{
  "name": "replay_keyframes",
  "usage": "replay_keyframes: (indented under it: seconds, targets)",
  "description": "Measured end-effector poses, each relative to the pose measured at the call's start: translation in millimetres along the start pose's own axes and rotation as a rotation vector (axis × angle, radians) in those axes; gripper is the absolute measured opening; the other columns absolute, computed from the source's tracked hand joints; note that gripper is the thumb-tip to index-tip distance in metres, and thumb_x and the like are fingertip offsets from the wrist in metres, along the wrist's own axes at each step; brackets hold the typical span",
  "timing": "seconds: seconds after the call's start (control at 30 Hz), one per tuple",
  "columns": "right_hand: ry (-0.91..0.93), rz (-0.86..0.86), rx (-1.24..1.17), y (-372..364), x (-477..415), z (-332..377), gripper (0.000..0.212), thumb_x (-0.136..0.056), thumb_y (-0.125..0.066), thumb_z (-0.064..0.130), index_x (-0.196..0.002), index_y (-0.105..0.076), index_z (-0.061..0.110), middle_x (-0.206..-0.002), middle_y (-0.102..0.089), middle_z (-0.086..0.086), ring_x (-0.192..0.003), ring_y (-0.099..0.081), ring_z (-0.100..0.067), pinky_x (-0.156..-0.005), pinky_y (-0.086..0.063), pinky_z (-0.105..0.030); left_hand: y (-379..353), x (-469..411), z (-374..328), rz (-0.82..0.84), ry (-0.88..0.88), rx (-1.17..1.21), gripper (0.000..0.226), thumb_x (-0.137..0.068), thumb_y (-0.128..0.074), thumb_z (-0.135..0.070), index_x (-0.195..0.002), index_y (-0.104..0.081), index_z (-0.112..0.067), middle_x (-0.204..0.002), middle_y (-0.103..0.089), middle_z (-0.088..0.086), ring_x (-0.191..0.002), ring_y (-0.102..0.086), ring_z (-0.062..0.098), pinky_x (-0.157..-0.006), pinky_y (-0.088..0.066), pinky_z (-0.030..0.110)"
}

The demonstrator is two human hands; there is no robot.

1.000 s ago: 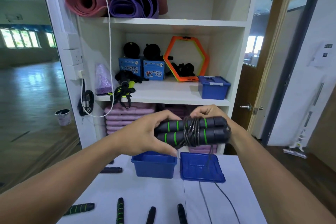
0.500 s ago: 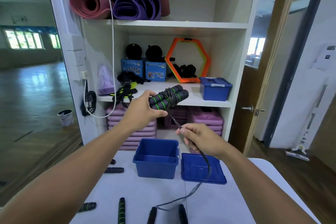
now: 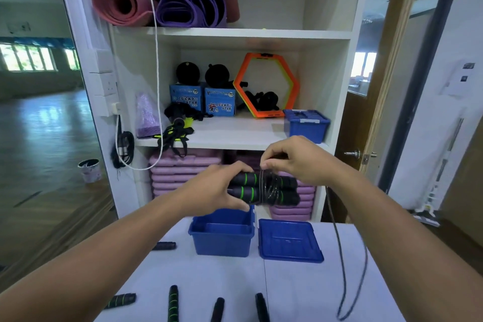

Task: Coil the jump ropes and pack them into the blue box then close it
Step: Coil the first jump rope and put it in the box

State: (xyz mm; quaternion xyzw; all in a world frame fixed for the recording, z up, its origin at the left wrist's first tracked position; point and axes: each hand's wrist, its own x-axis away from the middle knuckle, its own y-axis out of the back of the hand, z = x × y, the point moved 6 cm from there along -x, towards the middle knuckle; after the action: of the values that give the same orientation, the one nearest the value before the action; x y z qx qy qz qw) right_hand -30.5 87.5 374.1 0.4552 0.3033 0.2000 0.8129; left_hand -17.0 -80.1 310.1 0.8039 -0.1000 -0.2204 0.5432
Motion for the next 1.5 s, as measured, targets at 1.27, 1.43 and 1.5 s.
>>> replay_keyframes:
  seconds: [1.27, 1.43, 1.5]
  targets:
    - [-0.090, 0.073, 0.055, -74, 17, -32, 0.020, -0.103, -0.043, 0.033, -0.105, -0.058, 0.019, -0.088, -0.064, -0.004, -0.079, -0.058, -0.027, -0.070, -0.047, -0.042, 16, -17, 42, -0.148, 0.170, -0.220, 0.052, -0.083, -0.075, -0.050, -0.110, -0.040, -0.022, -0.104, -0.062, 0.001, -0.091, -0.058, 0.027, -0.078, -0.052, 0.043]
    - [0.031, -0.004, 0.314, -49, 8, -23, 0.022, -0.102, -0.046, 0.035, -0.108, -0.063, 0.023, -0.102, -0.066, 0.005, -0.091, -0.058, -0.017, -0.079, -0.049, -0.038, -3, -13, 35, 0.095, 0.102, -0.134, 0.058, -0.080, -0.076, -0.055, -0.118, -0.043, -0.025, -0.106, -0.063, 0.001, -0.092, -0.058, 0.026, -0.081, -0.052, 0.047]
    - [0.108, -0.037, 0.354, -38, 6, -14, 0.022, -0.099, -0.050, 0.038, -0.109, -0.066, 0.027, -0.103, -0.065, 0.009, -0.093, -0.058, -0.012, -0.080, -0.048, -0.035, -7, -6, 22, 0.184, 0.023, -0.039, 0.050, -0.078, -0.079, -0.053, -0.110, -0.047, -0.033, -0.099, -0.064, -0.007, -0.089, -0.058, 0.018, -0.077, -0.050, 0.039]
